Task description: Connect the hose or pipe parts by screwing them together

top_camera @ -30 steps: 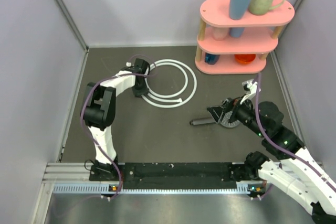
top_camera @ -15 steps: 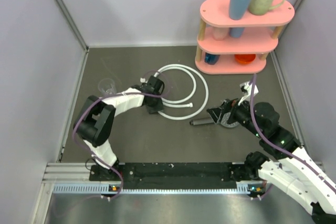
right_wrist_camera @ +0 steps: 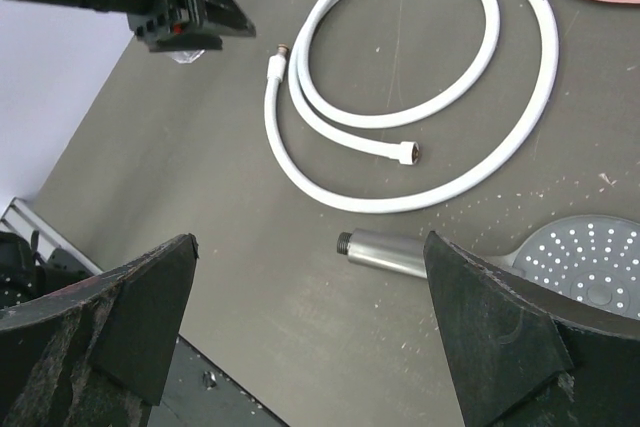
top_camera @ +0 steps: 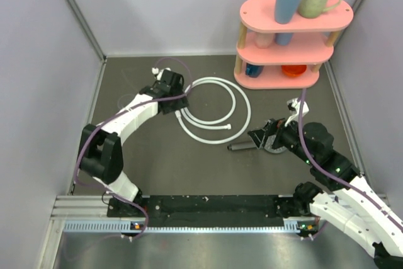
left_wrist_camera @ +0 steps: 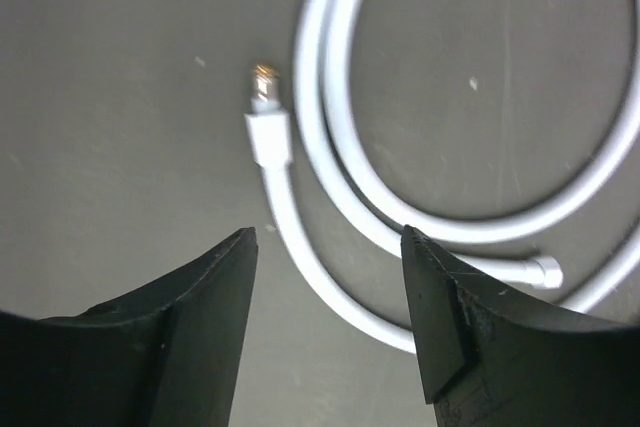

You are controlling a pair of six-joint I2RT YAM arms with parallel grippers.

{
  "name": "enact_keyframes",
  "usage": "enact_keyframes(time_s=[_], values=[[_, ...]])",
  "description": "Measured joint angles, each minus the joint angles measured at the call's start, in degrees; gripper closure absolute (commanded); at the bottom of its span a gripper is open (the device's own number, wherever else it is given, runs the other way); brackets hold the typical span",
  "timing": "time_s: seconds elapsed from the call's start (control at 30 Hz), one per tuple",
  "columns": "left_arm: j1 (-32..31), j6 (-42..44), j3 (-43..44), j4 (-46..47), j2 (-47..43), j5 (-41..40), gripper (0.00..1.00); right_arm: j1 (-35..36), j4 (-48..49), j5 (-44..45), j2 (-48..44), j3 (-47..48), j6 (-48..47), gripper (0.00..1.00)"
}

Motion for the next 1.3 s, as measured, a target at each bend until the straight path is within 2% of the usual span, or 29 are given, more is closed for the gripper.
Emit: enact_keyframes(time_s=[0.27, 0.63, 0.97, 1.0, 1.13, 1.3], values=[[9.0, 5.4, 3.2, 0.0, 7.4, 2.2, 0.38, 0.0, -1.1, -0.1, 0.8, 0.1, 0.5, 0.05], [8.5, 7.3, 5.1, 0.7, 15.7, 6.4, 0.42, 0.0, -1.5, -0.3, 2.1, 0.1, 1.9, 0.05], [8.6, 6.9, 3.6, 3.4, 17.4, 9.3, 0.50, 0.0, -1.7, 2.1, 4.6, -0.4, 4.8, 0.08], [8.6, 6.6, 2.8, 4.2, 16.8, 9.8, 0.48, 0.0, -2.0, 2.3, 5.6, -0.5, 5.6, 0.08], [7.8, 5.7, -2.3, 5.6, 12.7, 10.5, 0.26, 0.0, -2.6, 2.6, 7.8, -1.2, 7.9, 0.08], [4.4, 10.0, -3.7, 4.2, 6.9, 10.9, 0.21, 0.0, -3.2, 2.6, 7.1, -2.1, 8.9, 0.06]])
